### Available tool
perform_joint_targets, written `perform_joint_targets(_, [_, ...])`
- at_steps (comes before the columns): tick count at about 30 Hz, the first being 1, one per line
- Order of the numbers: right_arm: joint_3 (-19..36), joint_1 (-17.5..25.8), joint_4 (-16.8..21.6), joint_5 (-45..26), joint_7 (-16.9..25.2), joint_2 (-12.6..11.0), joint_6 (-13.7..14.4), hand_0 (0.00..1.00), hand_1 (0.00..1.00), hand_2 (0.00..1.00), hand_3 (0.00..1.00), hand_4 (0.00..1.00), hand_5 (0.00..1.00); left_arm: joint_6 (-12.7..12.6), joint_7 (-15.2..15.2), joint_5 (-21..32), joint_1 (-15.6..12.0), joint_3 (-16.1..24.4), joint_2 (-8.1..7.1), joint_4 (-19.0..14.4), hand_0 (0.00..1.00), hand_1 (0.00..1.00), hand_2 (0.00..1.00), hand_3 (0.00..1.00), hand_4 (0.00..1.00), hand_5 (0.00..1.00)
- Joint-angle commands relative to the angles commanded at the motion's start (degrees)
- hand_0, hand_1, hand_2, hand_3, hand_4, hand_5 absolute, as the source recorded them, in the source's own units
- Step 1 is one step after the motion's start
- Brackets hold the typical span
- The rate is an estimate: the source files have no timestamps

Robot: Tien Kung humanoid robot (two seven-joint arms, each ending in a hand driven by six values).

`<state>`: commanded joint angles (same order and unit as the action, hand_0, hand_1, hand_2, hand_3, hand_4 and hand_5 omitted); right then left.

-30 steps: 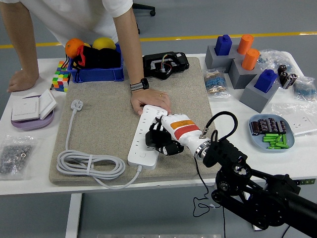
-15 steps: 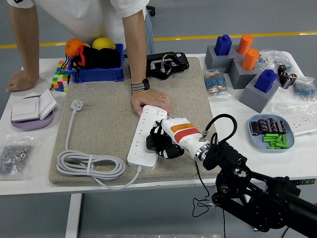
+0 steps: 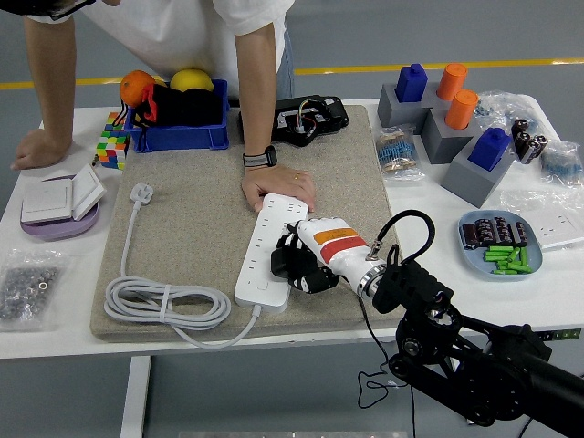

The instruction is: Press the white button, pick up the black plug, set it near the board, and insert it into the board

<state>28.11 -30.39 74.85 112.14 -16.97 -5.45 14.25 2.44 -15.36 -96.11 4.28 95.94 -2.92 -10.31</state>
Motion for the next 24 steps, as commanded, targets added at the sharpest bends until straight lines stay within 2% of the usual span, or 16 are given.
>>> perform_joint_targets(3, [0.11, -0.02, -0.02, -0.20, 0.03, 0.07, -0.03, 0.372, 0.344, 0.393, 0.571, 0.826, 0.002, -0.02, 0.01, 0.12, -0.01, -0.07, 0.01, 0.00, 0.624, 0.632, 0.639, 0.694, 0.586, 0.376])
perform_joint_targets(4, [0.13, -0.02, -0.01, -0.24, 0.05, 0.08, 0.02, 0.374, 0.387, 0.435, 0.565, 0.872, 0.008, -0.01, 0.00, 0.10, -0.01, -0.07, 0.01, 0.00, 0.625, 0.632, 0.640, 0.694, 0.586, 0.376])
perform_joint_targets(9, [0.23, -0.01, -0.02, -0.71, 0.37, 0.15, 0.13, 0.374, 0.387, 0.435, 0.565, 0.872, 0.008, -0.01, 0.00, 0.14, -0.01, -0.11, 0.01, 0.00, 0.625, 0.632, 0.640, 0.694, 0.586, 0.376])
perform_joint_targets(10, [0.24, -0.01, -0.03, -0.84, 0.44, 0.15, 0.08, 0.392, 0.461, 0.500, 0.570, 0.974, 0.152, -0.01, -0.01, 0.12, -0.02, -0.09, 0.02, 0.00, 0.625, 0.632, 0.639, 0.694, 0.586, 0.376])
perform_joint_targets(15, [0.41, 0.03, 0.00, -1.27, 0.79, 0.24, -0.16, 0.392, 0.461, 0.500, 0.570, 0.974, 0.152, -0.01, -0.02, 0.13, -0.06, -0.10, 0.06, 0.00, 0.625, 0.632, 0.639, 0.694, 0.586, 0.376])
perform_joint_targets(16, [0.46, 0.04, 0.01, -1.26, 0.76, 0.25, -0.28, 0.480, 0.491, 0.523, 0.586, 0.998, 0.213, -0.02, -0.01, 0.16, -0.07, -0.12, 0.06, 0.00, 0.625, 0.632, 0.640, 0.694, 0.586, 0.376])
perform_joint_targets(24, [0.74, -0.05, -0.07, -1.39, 0.67, 0.24, -0.51, 0.491, 0.510, 0.528, 0.589, 0.998, 0.244, -0.01, -0.05, 0.03, -0.01, -0.03, 0.06, 0.00, 0.626, 0.632, 0.639, 0.694, 0.586, 0.376])
